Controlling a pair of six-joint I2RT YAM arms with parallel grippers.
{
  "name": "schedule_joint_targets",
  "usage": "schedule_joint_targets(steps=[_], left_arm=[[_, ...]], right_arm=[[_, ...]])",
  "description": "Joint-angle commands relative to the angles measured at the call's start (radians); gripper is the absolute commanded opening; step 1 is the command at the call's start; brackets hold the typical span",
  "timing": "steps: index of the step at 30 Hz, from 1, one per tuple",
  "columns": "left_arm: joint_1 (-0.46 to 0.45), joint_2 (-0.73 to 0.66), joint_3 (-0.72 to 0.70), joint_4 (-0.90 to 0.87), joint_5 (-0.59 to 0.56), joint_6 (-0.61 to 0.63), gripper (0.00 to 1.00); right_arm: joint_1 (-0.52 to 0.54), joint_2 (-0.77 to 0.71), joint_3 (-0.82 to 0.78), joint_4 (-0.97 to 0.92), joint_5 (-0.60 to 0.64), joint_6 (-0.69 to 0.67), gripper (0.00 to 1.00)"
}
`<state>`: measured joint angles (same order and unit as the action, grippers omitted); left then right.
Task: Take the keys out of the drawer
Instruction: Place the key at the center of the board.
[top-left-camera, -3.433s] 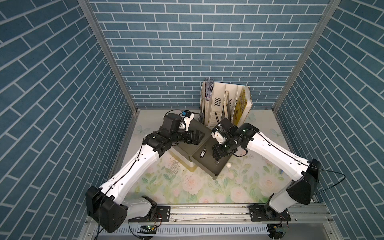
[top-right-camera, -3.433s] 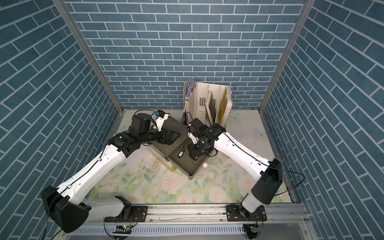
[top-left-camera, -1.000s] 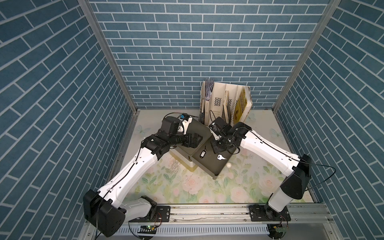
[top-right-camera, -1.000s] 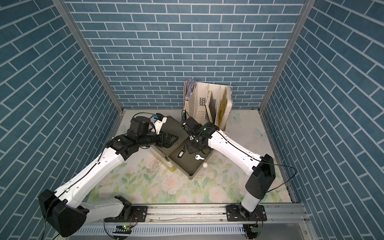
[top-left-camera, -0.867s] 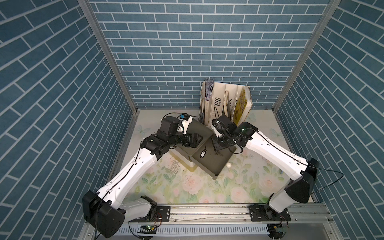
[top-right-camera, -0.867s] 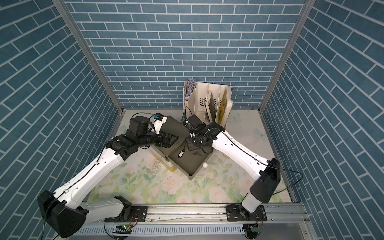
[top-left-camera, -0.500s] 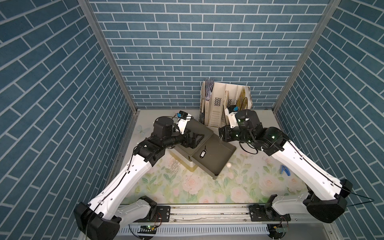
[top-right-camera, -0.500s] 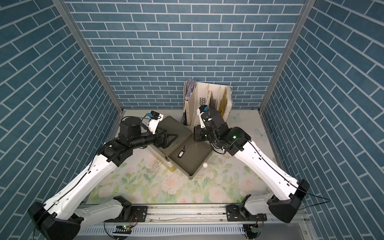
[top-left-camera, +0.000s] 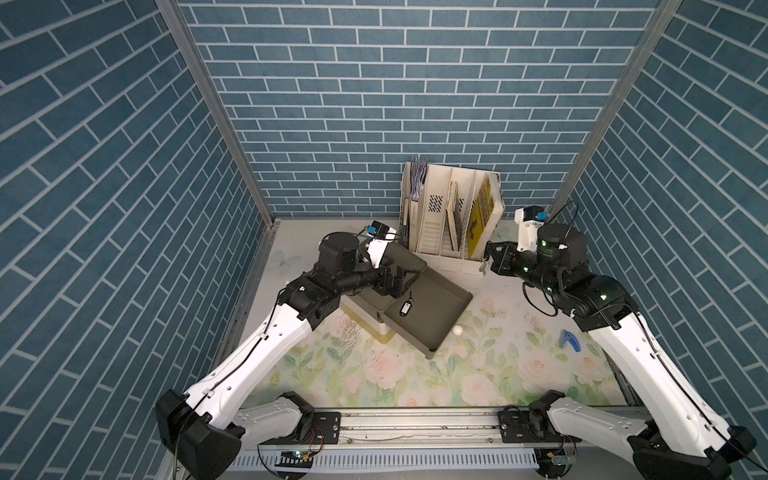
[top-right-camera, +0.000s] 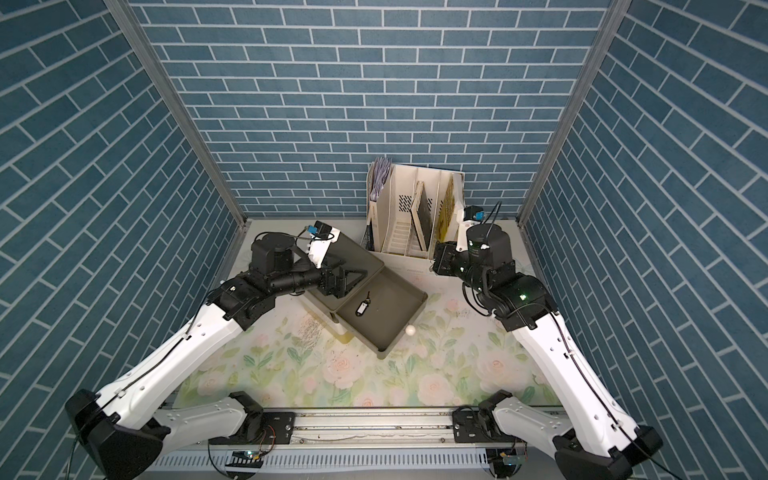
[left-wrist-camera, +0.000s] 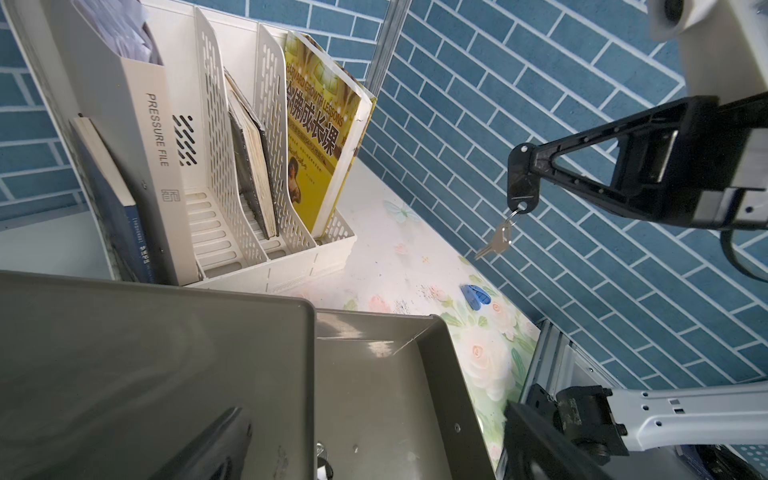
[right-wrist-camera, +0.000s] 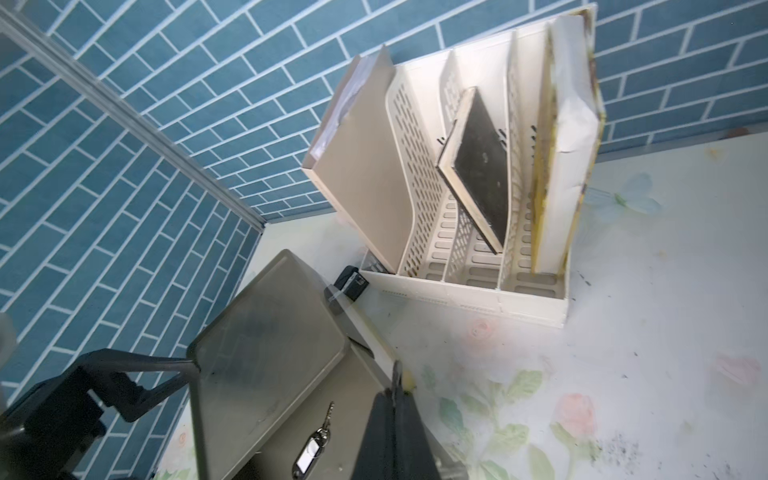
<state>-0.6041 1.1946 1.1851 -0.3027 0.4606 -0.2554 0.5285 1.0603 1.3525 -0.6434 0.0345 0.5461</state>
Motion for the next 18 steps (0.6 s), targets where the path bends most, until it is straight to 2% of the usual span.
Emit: schedule_joint_targets(steps=[1, 9, 18], left_arm=[[-0.04, 0.042, 0.053, -0.027, -0.028, 0.023, 1.0], [-0.118, 0.134, 0.128, -0.09, -0.077, 0.057, 1.0], [-0.129, 0.183, 0.151, -0.137, -0.111, 0.085, 1.0]], right_arm=[[-0.047, -0.026, -0.043, -0.002, -0.034, -0.009, 0.0], [-0.183, -0.028, -0.168, 0.035, -0.151, -0.018, 0.0], [-0.325, -0.022, -0.384, 0.154, -0.285, 0.012, 0.0]])
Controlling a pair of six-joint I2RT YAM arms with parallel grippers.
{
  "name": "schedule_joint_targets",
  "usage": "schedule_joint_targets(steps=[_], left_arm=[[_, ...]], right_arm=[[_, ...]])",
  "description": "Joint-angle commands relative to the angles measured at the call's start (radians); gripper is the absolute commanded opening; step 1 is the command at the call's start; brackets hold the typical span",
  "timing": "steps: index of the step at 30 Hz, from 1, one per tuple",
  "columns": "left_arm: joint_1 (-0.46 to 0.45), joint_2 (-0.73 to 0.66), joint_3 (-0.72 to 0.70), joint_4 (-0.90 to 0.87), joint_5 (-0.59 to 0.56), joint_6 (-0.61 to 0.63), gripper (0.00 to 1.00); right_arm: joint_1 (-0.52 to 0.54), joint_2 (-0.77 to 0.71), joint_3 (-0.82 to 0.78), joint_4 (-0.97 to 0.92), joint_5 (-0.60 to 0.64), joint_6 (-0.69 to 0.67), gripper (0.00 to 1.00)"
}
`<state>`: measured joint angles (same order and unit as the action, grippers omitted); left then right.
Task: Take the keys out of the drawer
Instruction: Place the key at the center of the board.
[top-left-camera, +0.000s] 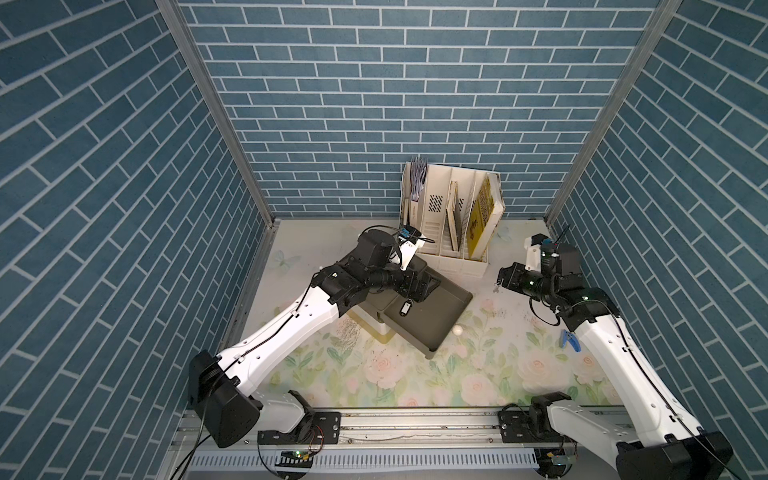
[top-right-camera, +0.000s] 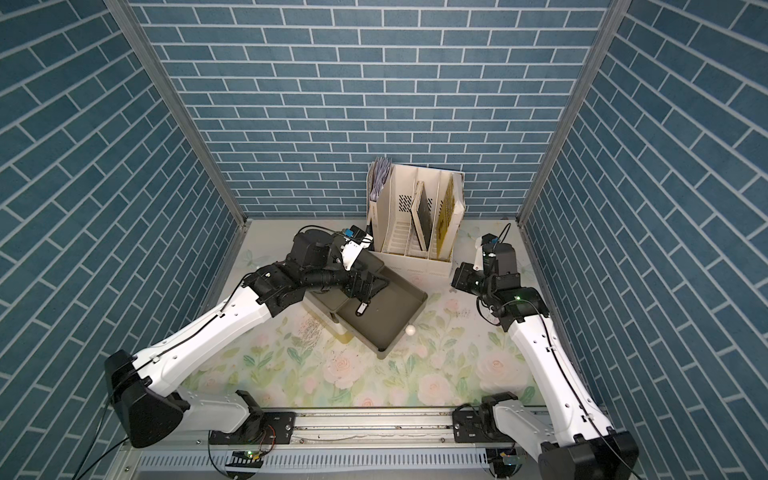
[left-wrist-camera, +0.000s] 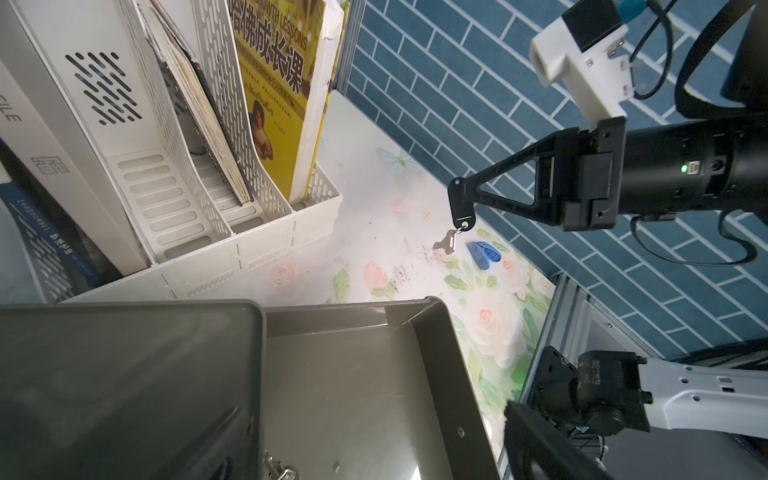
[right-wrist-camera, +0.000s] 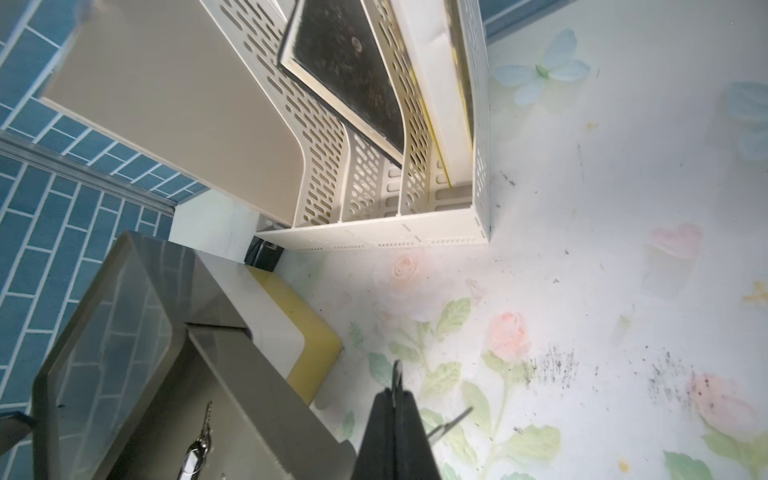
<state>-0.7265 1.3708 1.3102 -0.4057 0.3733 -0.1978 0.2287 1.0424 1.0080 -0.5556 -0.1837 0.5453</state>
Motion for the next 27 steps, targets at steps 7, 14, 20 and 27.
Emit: schedule_joint_targets(steps=[7, 14, 20, 27], left_arm=[[-0.008, 0.063, 0.063, -0.07, -0.005, 0.042, 1.0], [-0.007, 0.082, 0.07, -0.07, 0.011, 0.025, 1.0], [-0.007, 0.119, 0.09, -0.105, -0.005, 0.001, 1.0], [-0.007, 0.156, 0.128, -0.127, -0.016, -0.001, 1.0]], right_arm=[[-0.089, 0.024, -0.188, 0.178, -0.126, 0.037, 0.0], [-0.12, 0.087, -0.284, 0.29, -0.179, 0.052, 0.0], [-0.133, 0.161, -0.323, 0.371, -0.213, 0.057, 0.0], [-0.134, 0.255, -0.332, 0.438, -0.241, 0.058, 0.0]])
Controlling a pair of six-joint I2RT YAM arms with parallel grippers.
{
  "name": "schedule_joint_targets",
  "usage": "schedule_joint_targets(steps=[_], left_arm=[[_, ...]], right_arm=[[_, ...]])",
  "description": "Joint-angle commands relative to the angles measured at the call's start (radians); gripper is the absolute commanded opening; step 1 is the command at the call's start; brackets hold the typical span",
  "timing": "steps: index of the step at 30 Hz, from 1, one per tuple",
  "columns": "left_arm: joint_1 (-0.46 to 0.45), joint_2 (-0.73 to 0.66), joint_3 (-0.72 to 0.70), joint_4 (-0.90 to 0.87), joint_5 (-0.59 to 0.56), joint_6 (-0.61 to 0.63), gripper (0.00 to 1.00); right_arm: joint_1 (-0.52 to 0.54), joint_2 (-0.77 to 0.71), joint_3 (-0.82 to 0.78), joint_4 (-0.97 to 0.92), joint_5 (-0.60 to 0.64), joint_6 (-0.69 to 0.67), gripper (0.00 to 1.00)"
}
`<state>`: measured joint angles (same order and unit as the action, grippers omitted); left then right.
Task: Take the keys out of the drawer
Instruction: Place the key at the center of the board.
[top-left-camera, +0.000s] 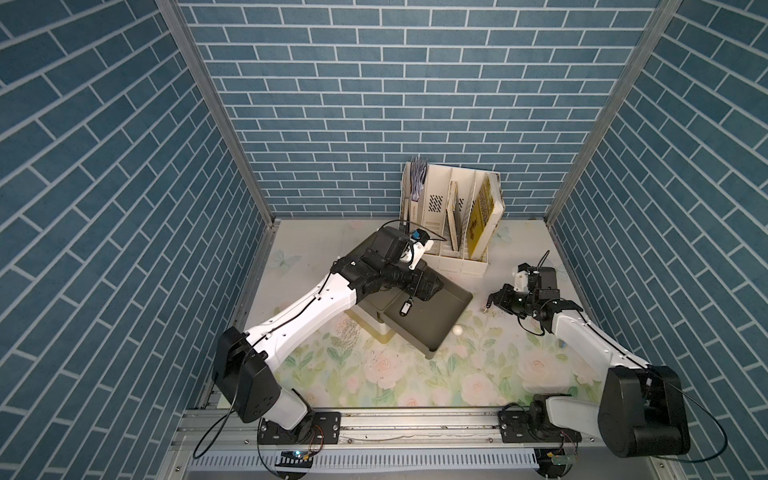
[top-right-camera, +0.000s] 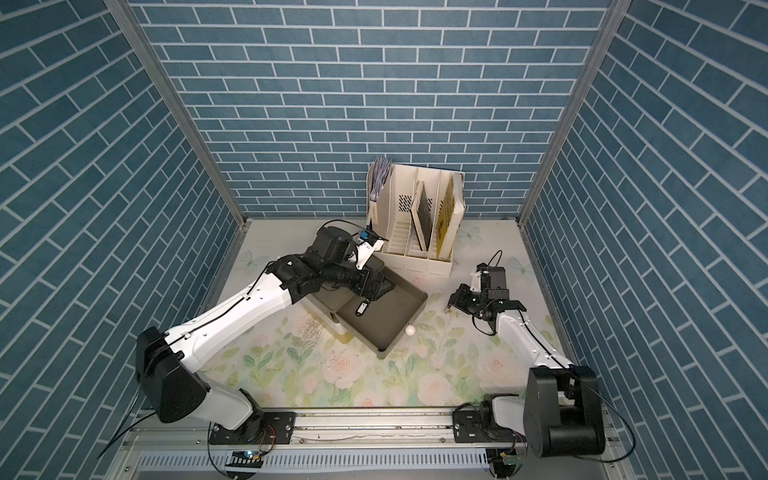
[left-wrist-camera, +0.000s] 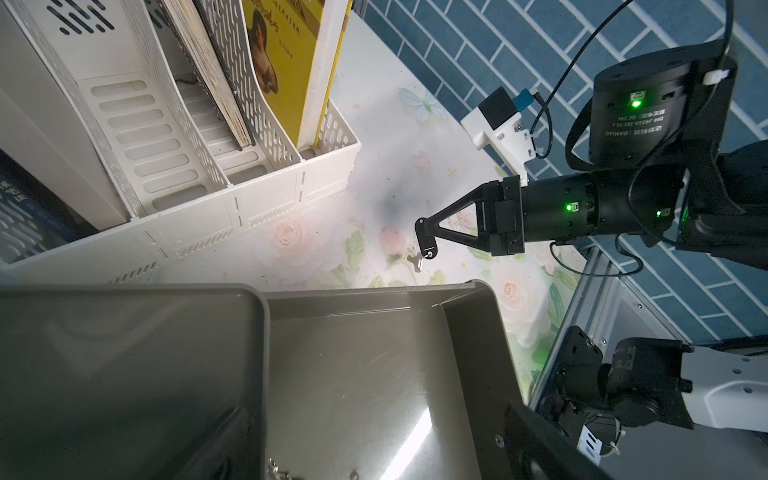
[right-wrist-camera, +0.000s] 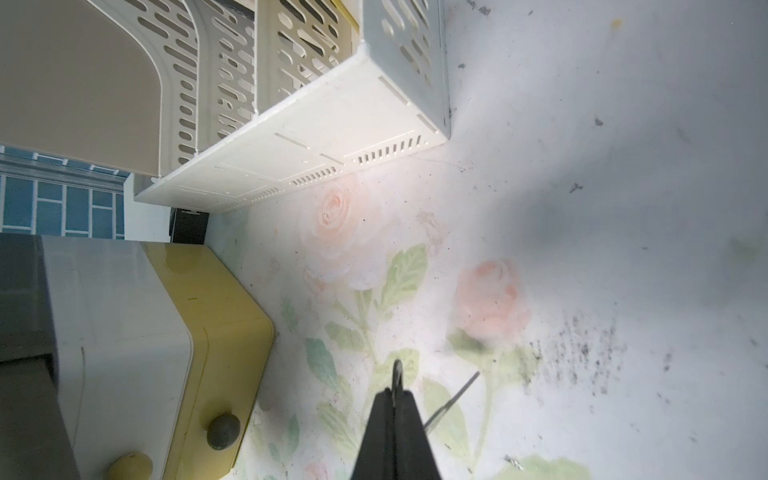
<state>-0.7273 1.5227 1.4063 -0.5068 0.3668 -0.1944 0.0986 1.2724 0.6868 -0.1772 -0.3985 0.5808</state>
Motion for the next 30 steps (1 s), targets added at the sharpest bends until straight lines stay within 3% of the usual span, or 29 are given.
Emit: schedule_joint_targets(steps=[1, 15, 30], left_arm=[[-0.006, 0.007, 0.035, -0.026, -0.012, -0.005, 1.0], [-0.003, -0.03, 0.026, -0.008, -0.072, -0.004, 1.0], [0.021, -0.086, -0.033, -0.007, -0.119, -0.003, 1.0]], right_arm=[[-0.005, 0.042, -0.008, 0.066, -0.025, 0.02, 0.0], [-0.076, 0.238, 0.035, 0.157, -0.057, -0.003, 0.0], [-0.144, 0.317, 0.083, 0.139, -0.063, -0.043, 0.0]])
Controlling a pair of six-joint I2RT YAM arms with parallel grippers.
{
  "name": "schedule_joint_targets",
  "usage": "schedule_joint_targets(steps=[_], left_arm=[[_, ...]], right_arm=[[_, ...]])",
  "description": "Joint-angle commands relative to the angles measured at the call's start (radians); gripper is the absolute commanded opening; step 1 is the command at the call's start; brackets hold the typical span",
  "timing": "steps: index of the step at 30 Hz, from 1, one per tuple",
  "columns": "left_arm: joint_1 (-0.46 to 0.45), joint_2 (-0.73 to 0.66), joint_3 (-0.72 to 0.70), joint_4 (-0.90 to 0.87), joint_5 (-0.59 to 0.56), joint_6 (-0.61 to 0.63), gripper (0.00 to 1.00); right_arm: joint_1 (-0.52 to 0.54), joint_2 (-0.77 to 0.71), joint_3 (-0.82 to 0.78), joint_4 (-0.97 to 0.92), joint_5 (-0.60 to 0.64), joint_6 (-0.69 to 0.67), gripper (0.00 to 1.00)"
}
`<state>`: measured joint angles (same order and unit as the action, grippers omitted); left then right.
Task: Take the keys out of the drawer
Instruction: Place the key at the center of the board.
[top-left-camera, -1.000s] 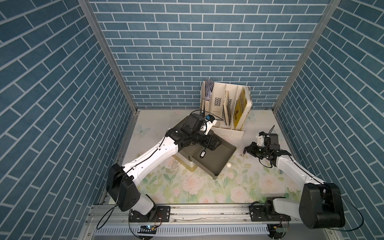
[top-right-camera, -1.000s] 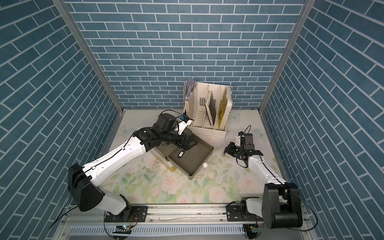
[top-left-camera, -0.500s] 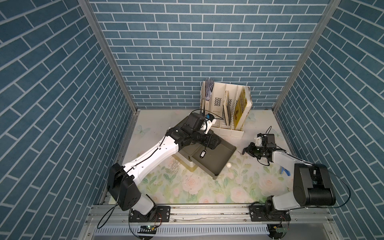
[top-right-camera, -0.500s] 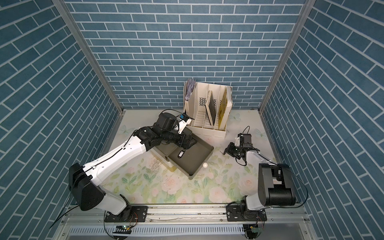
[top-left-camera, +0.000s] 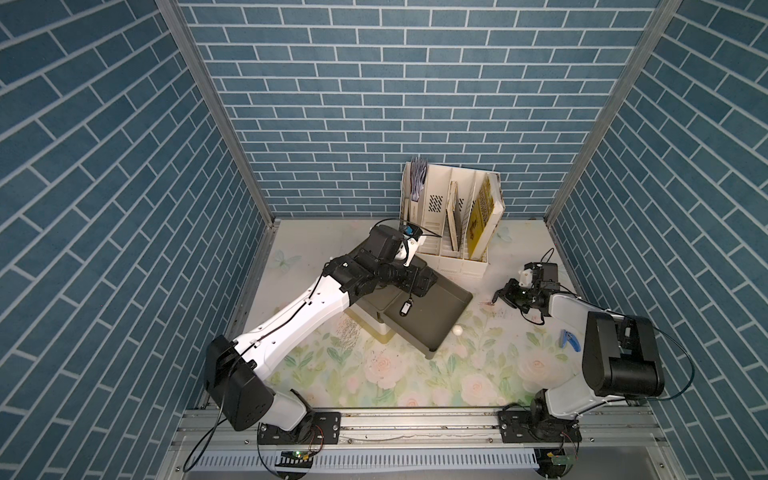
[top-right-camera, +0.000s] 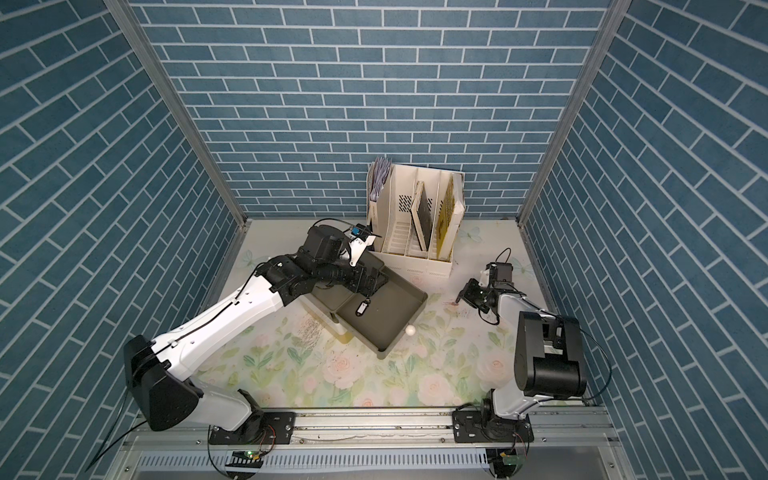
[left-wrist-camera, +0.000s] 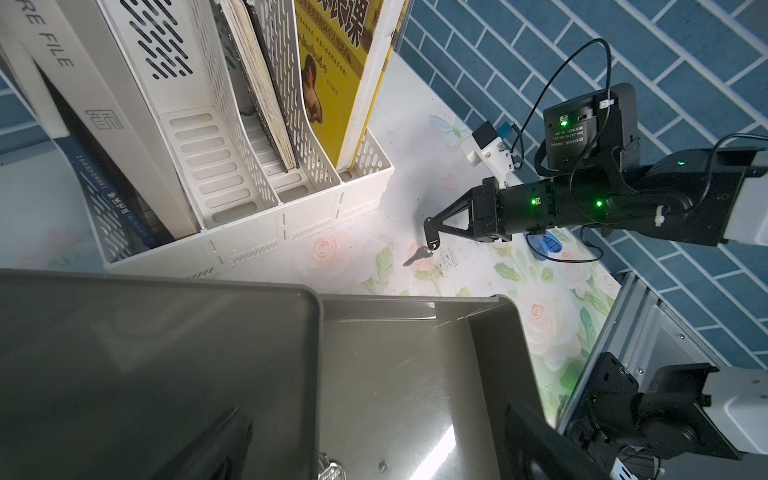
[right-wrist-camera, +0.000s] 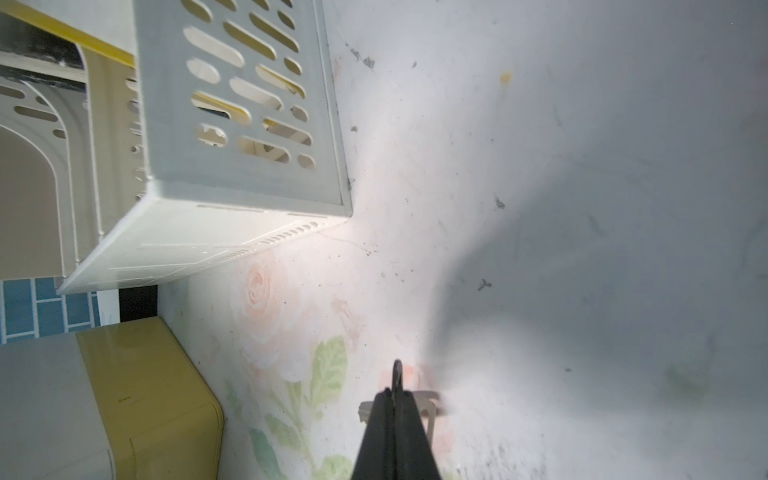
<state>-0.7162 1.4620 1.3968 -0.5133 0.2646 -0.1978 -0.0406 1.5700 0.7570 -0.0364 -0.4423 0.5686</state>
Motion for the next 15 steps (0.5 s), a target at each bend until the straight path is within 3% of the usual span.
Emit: schedule_joint_targets(steps=[1, 13, 15], left_arm=[[0.014, -0.03, -0.027, -0.001, -0.02, 0.0, 1.0], [0.036, -0.067, -0.069, 0.004, -0.029, 0.004, 1.0], [0.04, -0.07, -0.071, 0.006, -0.028, 0.004, 1.0]], right_arm=[[-0.005, 0.022, 0.01, 0.0, -0.018, -0.032, 0.0], [-0.022, 0.032, -0.019, -0.006, -0.007, -0.044, 0.0], [-0.025, 0.032, -0.024, -0.006, -0.007, -0.044, 0.07]])
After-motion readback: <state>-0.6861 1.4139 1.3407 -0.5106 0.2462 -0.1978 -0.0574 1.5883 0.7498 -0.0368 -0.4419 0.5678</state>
